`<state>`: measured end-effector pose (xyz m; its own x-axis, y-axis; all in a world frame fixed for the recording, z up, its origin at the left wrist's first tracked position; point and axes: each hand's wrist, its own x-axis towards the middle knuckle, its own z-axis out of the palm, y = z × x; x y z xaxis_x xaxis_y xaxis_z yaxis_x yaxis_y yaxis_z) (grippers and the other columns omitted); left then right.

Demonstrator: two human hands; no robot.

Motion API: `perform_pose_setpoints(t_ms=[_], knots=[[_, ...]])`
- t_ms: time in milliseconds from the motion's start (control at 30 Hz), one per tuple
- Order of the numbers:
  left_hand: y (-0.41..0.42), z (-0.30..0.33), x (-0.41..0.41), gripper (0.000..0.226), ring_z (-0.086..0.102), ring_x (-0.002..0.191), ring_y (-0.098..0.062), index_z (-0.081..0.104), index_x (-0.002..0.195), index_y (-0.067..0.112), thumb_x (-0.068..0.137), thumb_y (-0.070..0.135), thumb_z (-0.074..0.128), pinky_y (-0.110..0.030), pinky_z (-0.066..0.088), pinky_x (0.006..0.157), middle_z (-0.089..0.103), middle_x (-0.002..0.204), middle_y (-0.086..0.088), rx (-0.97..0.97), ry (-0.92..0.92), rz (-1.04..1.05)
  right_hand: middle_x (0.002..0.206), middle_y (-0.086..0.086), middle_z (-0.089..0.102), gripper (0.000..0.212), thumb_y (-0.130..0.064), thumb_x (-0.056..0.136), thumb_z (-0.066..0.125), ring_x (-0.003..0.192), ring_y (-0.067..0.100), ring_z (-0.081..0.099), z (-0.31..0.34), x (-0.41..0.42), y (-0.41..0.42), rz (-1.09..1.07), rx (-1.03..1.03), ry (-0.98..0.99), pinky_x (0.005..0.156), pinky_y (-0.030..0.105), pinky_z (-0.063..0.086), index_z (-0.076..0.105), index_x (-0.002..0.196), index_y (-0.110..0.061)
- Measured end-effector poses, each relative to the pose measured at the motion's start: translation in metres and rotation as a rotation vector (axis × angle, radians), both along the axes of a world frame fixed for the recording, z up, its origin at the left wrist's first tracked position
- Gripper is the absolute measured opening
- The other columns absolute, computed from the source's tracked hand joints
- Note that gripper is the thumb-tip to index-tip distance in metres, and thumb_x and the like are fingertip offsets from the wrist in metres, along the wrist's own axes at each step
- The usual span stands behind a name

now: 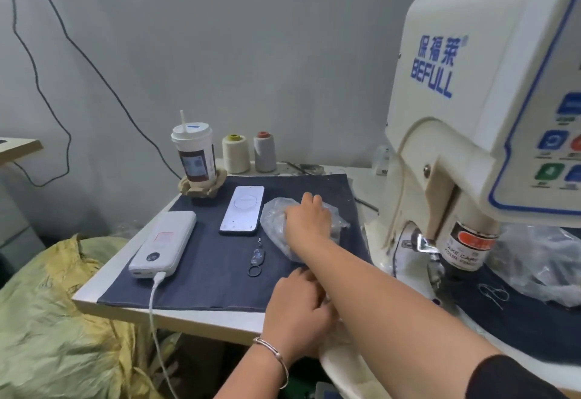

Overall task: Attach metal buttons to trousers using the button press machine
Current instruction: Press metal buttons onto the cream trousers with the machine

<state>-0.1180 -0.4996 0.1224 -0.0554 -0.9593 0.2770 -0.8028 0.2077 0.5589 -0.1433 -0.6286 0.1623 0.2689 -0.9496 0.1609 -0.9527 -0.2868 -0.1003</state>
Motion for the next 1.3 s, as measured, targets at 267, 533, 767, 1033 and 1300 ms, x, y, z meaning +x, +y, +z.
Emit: perform_pose_setpoints(t_ms=[267, 533, 767, 1033, 1300], knots=[[0.0, -0.003, 0.0, 0.036, 0.046, 0.088, -0.021, 0.038, 0.067, 0.026, 0.07, 0.055, 0.015, -0.036, 0.031, 0.072, 0.062, 0.096, 0.003, 0.009, -0.03, -0.054, 0.131, 0.008, 0.044, 0.035, -0.009, 0.089, 0.051, 0.12, 0.026, 0.041, -0.002, 0.004, -0.018, -0.028, 0.029, 0.009, 0.09, 0.033, 0.042, 0.06, 0.124, -0.013], [-0.002, -0.007, -0.001, 0.036, 0.045, 0.088, -0.02, 0.045, 0.072, 0.025, 0.075, 0.052, 0.021, -0.034, 0.027, 0.07, 0.06, 0.098, 0.004, 0.006, -0.115, -0.055, 0.137, 0.01, 0.041, 0.043, -0.011, 0.089, 0.058, 0.124, 0.027, 0.042, -0.001, 0.006, -0.028, -0.084, 0.074, 0.022, 0.089, 0.033, 0.044, 0.053, 0.131, -0.008], [-0.003, -0.007, -0.001, 0.048, 0.045, 0.089, -0.019, 0.058, 0.077, 0.018, 0.076, 0.052, 0.024, -0.035, 0.035, 0.076, 0.061, 0.098, 0.005, 0.032, -0.167, -0.027, 0.14, 0.009, 0.038, 0.051, -0.019, 0.084, 0.067, 0.127, 0.027, 0.038, -0.001, 0.006, -0.03, -0.041, 0.124, 0.081, 0.089, 0.033, 0.043, 0.053, 0.133, -0.012], [0.0, -0.004, -0.002, 0.031, 0.036, 0.078, -0.018, 0.027, 0.054, 0.027, 0.069, 0.053, 0.022, -0.035, 0.022, 0.066, 0.053, 0.081, 0.004, 0.027, -0.051, -0.061, 0.136, 0.009, 0.043, 0.044, -0.011, 0.089, 0.056, 0.126, 0.027, 0.038, -0.002, 0.009, -0.026, -0.033, 0.087, 0.089, 0.079, 0.032, 0.038, 0.052, 0.132, -0.01], [0.0, -0.003, -0.001, 0.05, 0.035, 0.077, -0.017, 0.051, 0.07, 0.015, 0.066, 0.053, 0.019, -0.033, 0.026, 0.067, 0.058, 0.088, 0.001, -0.007, -0.045, -0.037, 0.128, 0.01, 0.051, 0.043, -0.012, 0.084, 0.063, 0.123, 0.028, 0.041, -0.001, 0.015, -0.02, -0.074, 0.059, 0.082, 0.081, 0.034, 0.042, 0.055, 0.126, -0.011]])
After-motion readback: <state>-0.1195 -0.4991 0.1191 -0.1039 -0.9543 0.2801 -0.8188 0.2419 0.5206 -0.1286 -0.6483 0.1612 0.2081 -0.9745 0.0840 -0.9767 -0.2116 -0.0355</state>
